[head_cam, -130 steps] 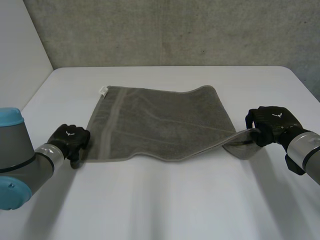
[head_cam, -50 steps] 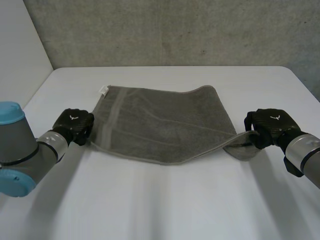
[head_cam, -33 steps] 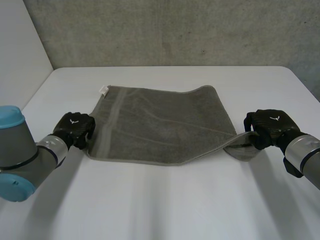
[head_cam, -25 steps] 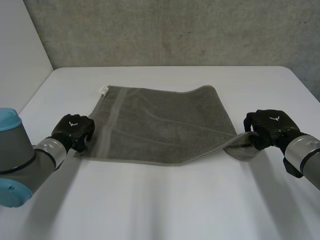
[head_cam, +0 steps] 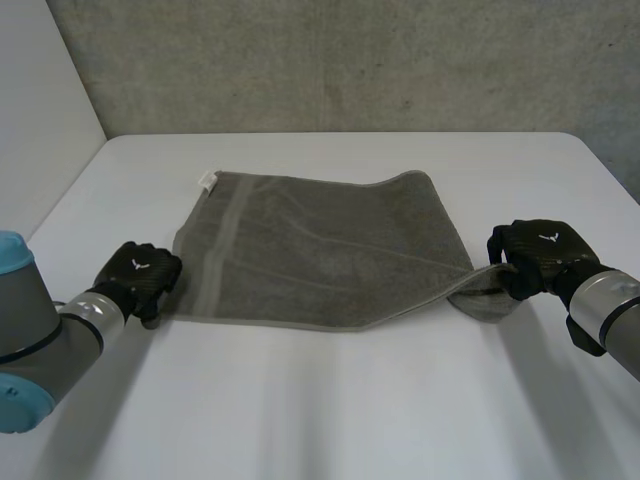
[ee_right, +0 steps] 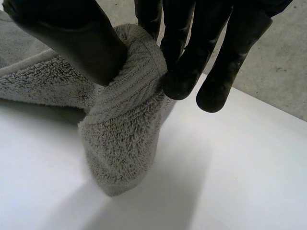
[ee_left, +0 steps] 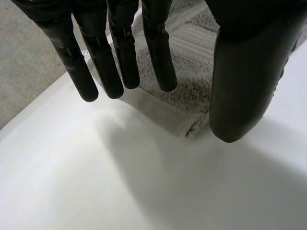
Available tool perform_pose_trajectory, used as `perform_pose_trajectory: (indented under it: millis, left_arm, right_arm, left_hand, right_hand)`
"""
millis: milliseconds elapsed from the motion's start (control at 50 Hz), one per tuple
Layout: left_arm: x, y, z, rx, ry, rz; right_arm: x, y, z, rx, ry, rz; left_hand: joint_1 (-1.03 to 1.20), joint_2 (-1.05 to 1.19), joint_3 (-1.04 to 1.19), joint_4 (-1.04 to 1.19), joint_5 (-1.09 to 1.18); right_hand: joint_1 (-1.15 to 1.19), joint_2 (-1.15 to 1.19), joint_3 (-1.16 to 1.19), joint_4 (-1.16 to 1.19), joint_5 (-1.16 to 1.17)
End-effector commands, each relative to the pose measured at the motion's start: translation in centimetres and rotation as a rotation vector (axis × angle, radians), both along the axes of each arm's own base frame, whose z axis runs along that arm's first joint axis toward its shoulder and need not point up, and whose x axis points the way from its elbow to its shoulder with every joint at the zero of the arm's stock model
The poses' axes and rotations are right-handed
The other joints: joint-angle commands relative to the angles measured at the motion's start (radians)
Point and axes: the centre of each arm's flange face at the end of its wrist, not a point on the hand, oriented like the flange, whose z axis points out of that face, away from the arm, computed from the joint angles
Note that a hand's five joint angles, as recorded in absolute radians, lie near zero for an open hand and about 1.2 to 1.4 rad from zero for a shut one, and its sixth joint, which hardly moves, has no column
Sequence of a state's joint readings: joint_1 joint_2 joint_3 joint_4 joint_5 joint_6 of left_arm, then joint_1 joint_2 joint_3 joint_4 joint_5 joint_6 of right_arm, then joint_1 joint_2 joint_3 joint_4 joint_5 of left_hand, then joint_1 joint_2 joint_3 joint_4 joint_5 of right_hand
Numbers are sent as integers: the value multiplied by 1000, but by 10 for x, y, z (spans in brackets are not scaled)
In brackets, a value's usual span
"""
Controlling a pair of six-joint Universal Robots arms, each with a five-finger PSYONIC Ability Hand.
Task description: Fold the towel.
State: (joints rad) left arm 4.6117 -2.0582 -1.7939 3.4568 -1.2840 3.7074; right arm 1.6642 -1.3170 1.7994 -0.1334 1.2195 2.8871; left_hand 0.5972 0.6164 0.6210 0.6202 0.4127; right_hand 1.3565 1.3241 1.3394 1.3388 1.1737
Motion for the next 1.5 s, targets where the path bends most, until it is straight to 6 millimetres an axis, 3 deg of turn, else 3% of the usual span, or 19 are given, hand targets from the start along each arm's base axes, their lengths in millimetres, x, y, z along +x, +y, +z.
perform_pose_trajectory:
  millis: [20,640,680,780,860,1060,1240,1500]
  left_arm:
    - [1,-3,-6,6,-16,-1]
    - [-2,-17,-11,-27,-11,-8]
    - [-3,-17,-11,-28,-10,-11]
    - [-5,-19,-8,-38,-2,-17]
    - [-8,-18,-6,-43,7,-37]
    - [-11,-18,-5,-46,15,-55]
    - [-11,-18,-6,-39,12,-54]
    - [-10,-18,-11,-33,5,-58]
  right_arm:
    - [0,0,-2,7,1,0]
    - [2,3,-4,1,25,17]
    - [2,2,-4,-4,26,17]
    - [2,2,-5,-1,27,16]
    - [2,2,-5,-1,27,16]
    - [3,2,-7,6,29,18]
    - [3,3,-7,4,29,20]
    - [3,3,-7,6,29,20]
  left_hand:
    - [-31,-51,-55,-54,-21]
    - [-2,-21,-26,-25,8]
    - [33,14,9,10,43]
    - [393,374,370,371,403]
    - [424,404,400,401,434]
    - [318,299,294,295,328]
    - [57,38,33,34,67]
    - [48,29,24,25,58]
  right_hand:
    - [40,72,57,57,48]
    - [40,72,57,57,48]
    - [40,72,57,57,48]
    - [40,72,57,57,48]
    - [40,72,57,57,48]
    - [40,72,57,57,48]
    - [40,72,57,57,48]
    - [40,72,57,57,48]
